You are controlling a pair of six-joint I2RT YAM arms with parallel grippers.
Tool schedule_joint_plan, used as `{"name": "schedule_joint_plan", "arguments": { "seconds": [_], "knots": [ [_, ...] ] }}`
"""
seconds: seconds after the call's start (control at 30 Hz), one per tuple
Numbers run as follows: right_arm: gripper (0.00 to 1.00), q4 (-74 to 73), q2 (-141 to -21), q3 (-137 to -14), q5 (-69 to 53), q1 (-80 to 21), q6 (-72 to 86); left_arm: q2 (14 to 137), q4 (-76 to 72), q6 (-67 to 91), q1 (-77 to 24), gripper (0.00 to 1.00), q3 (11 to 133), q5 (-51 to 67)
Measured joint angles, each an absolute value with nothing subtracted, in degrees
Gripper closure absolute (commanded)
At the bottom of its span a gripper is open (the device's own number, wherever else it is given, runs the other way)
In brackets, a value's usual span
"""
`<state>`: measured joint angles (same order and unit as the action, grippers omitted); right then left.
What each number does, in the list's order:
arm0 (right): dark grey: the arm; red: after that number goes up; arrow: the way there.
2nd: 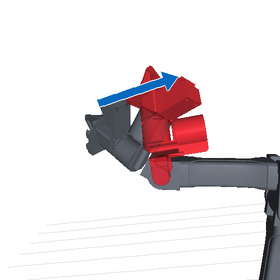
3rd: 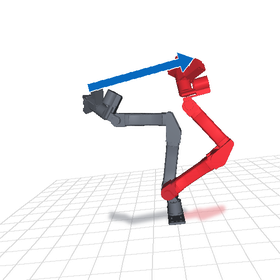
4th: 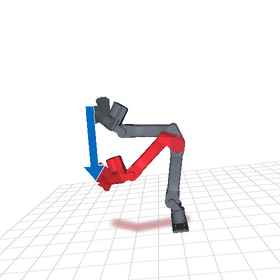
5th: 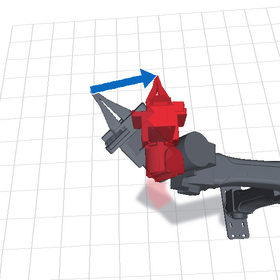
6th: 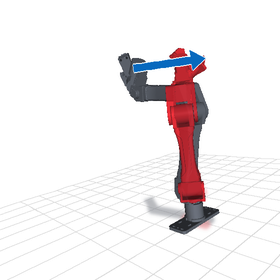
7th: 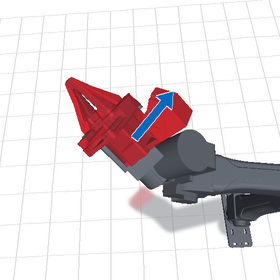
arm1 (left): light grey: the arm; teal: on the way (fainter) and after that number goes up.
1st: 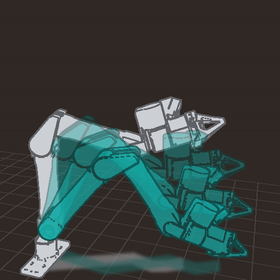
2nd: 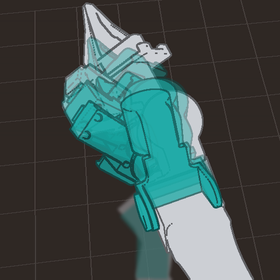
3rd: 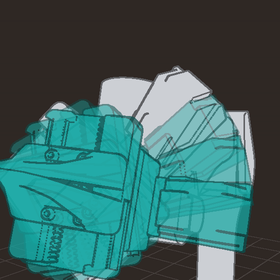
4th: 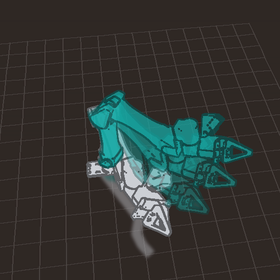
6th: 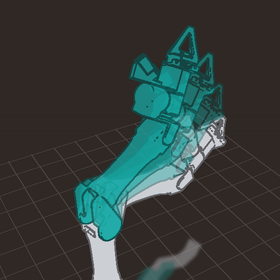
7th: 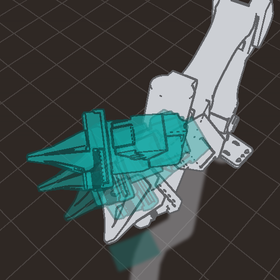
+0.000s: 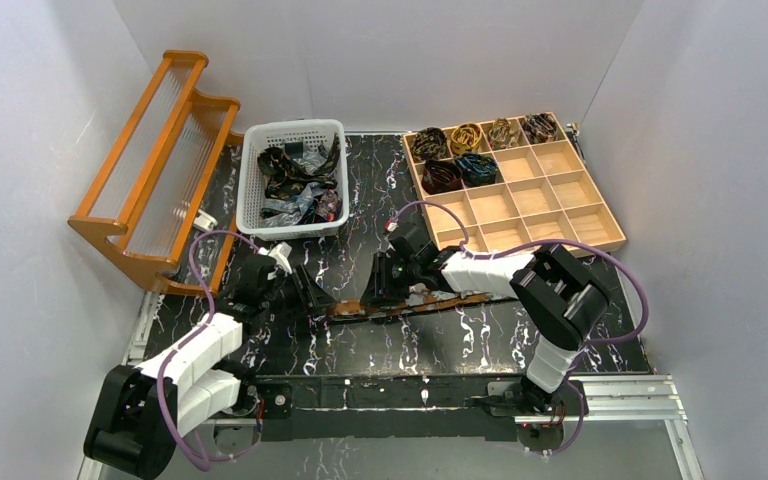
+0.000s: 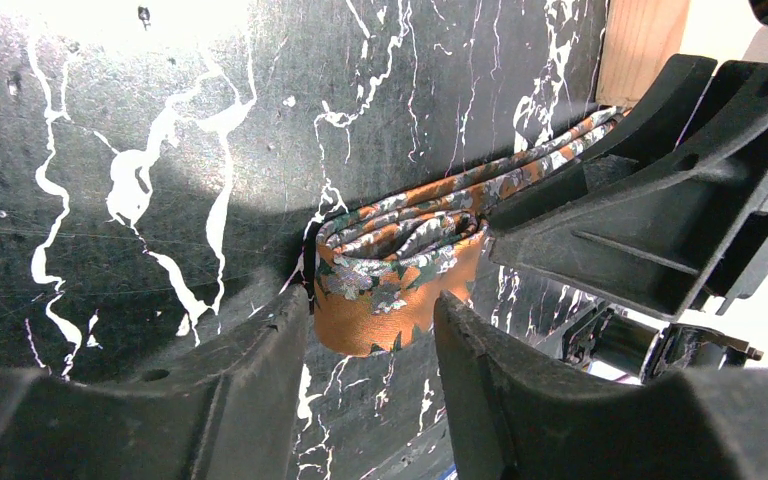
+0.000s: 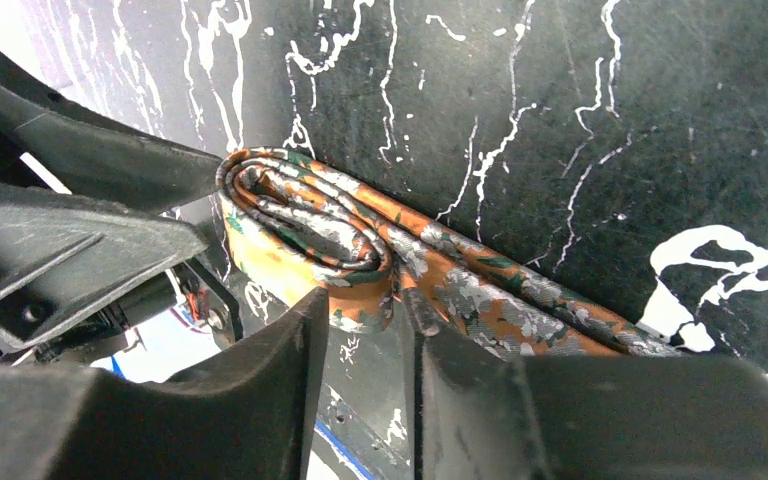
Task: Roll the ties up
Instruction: Roll the tie at the center of the board.
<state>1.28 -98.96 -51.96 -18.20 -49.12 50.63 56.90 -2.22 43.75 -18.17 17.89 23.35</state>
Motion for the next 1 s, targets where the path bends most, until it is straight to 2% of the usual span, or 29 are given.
{"name": "schedule_joint_plan", "arguments": {
  "seconds": [0.2, 0.43, 0.77, 1.0],
  "knots": [
    [0.56, 2.8, -98.5, -52.0, -19.1, -49.1, 50.5, 57.3, -2.9, 43.9, -18.2, 0.59, 17.5, 23.4],
    [0.69, 3.0, -99.0, -52.0, -19.7, -49.1, 50.3, 58.5, -3.0, 43.9, -18.2, 0.58, 17.5, 23.4],
    [0.74, 2.3, -101.9, -52.8, -19.5, -49.1, 49.2, 56.5, -3.6, 44.6, -18.2, 0.48, 15.4, 23.4],
    [0.74, 1.4, -102.4, -53.5, -19.2, -49.1, 48.5, 56.5, -5.7, 45.6, -18.2, 0.45, 14.3, 23.6]
  ]
}}
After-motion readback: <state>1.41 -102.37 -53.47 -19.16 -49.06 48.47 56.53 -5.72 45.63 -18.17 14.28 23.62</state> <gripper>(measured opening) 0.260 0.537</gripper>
